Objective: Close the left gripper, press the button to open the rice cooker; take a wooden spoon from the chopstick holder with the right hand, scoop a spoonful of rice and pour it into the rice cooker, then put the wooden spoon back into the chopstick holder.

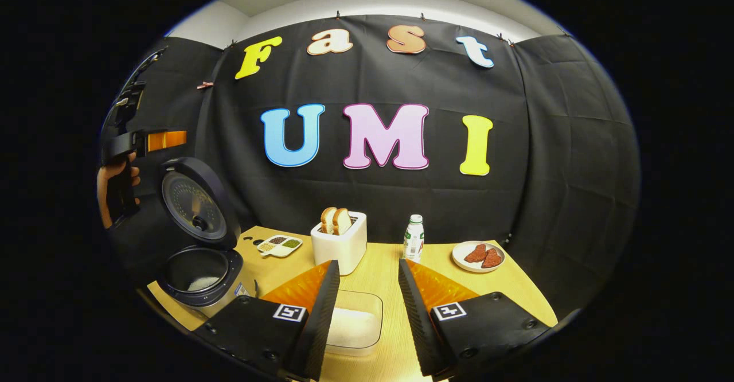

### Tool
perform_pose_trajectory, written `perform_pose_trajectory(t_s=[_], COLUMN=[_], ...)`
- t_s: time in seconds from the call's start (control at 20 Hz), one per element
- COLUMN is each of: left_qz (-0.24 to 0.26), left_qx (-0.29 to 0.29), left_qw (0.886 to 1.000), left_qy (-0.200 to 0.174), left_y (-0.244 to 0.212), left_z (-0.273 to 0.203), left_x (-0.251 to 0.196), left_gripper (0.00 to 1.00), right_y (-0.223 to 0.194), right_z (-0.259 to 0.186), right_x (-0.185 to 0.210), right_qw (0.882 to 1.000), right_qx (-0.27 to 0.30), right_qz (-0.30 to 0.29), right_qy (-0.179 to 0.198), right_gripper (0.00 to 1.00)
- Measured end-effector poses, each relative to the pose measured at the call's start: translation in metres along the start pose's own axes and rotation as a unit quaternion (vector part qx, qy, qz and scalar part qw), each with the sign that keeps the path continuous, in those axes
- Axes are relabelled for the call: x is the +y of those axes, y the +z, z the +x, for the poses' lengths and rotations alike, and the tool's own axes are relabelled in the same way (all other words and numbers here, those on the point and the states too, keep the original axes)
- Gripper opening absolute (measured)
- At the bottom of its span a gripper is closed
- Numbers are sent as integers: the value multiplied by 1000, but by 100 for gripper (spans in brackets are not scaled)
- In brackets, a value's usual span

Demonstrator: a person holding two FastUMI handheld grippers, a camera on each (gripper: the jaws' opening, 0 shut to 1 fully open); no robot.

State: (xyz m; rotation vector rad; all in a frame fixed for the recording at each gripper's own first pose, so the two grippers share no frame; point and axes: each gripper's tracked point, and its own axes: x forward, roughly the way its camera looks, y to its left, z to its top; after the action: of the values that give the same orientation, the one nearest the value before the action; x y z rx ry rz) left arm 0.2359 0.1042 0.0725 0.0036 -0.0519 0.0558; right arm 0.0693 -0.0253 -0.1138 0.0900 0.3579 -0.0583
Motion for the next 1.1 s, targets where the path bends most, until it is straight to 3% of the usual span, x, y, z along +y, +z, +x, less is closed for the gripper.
perform_pose_trajectory(t_s=[0.25, 0.45, 0.55, 1.1], left_qz=[13, -4, -20, -2], left_qx=[21, 53, 65, 60], left_qw=[1000, 998, 998, 998], left_qy=[-5, -14, -10, -6], left_y=[-9, -26, -36, -48], left_z=[23, 27, 23, -23], left_x=[2, -5, -3, -8], left_gripper=[93, 93, 94, 98], right_y=[-7, -7, -6, -16], right_z=[3, 4, 6, -6], right_x=[2, 3, 3, 11], right_qw=[1000, 1000, 1000, 999], right_qx=[8, 8, 8, 16], right_qz=[-3, -5, -2, -4], right_qy=[-1, 4, 5, 30], right_gripper=[65, 65, 65, 65])
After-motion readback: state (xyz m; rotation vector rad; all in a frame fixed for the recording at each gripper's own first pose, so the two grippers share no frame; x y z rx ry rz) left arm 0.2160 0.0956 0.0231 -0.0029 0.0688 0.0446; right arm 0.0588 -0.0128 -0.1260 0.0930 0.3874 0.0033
